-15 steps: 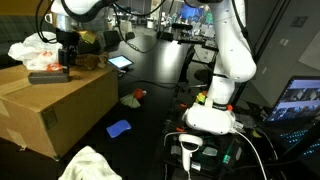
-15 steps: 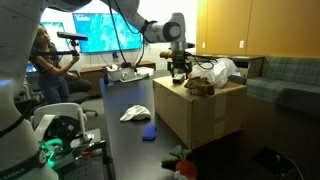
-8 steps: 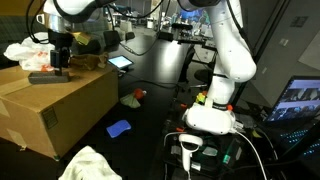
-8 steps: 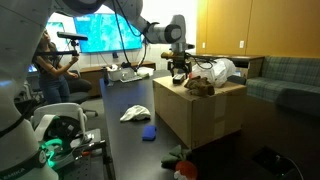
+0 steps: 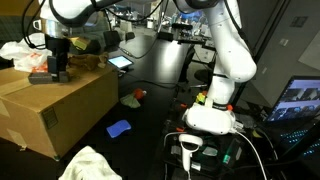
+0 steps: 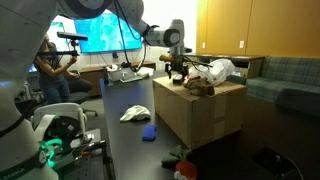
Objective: Pick the objects on the box and put them on the table, then pick the objects on the table and put them on the box
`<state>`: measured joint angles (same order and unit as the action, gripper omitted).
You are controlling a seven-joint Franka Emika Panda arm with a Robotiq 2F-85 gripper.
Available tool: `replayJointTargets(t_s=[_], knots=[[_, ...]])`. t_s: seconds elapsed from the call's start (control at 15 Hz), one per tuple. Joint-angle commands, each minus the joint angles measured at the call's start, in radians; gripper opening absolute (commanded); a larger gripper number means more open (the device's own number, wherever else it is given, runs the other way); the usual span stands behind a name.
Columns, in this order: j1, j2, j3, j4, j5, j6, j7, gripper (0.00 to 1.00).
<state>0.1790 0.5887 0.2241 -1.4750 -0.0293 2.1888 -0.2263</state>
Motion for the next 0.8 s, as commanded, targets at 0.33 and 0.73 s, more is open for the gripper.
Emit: replayJointTargets(t_s=[0.33,0.73], knots=[[0.016,-0.001,-0.001,0.016,0.023,-0.014,0.006,0.5],[0.045,-0.036,-0.002,-0.013,0.006,-0.042,0.029,0.31]])
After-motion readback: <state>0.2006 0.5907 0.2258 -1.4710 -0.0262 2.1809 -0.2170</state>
